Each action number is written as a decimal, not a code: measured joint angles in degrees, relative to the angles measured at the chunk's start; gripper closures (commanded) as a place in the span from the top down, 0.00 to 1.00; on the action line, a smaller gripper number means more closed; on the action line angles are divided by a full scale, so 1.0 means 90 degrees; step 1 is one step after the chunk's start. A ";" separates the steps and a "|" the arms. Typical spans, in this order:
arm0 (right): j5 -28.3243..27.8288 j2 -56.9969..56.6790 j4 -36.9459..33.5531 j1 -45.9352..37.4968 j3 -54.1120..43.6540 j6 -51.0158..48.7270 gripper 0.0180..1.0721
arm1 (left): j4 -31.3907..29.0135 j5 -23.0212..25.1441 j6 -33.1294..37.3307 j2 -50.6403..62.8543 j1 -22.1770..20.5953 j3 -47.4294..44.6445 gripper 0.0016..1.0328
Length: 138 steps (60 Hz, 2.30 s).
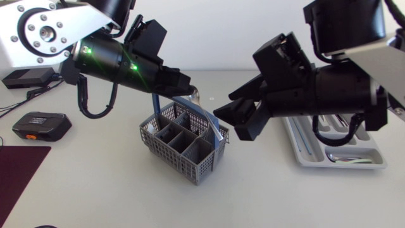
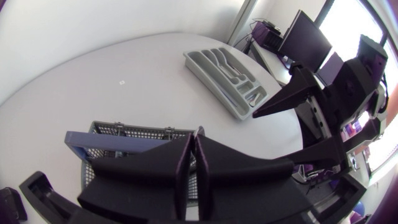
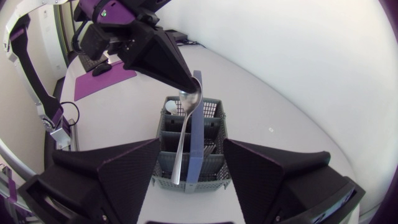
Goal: Unload the cutlery basket into the drawer organizer.
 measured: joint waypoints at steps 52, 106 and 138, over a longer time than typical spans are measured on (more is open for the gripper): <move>0.0663 0.1044 -0.0002 0.0476 0.0602 0.0000 0.15 | -0.0158 0.0304 -0.0274 0.0078 -0.0019 0.0287 0.03; -0.0005 0.0515 -0.0338 -0.0168 0.0231 -0.0498 0.06 | 0.0340 0.0299 -0.0296 -0.0425 0.1018 0.0585 0.95; -0.2040 0.0000 -0.1404 -0.4022 -0.0770 -0.4051 0.06 | -0.0954 -0.1178 0.1214 -0.0240 0.1489 -0.0051 0.94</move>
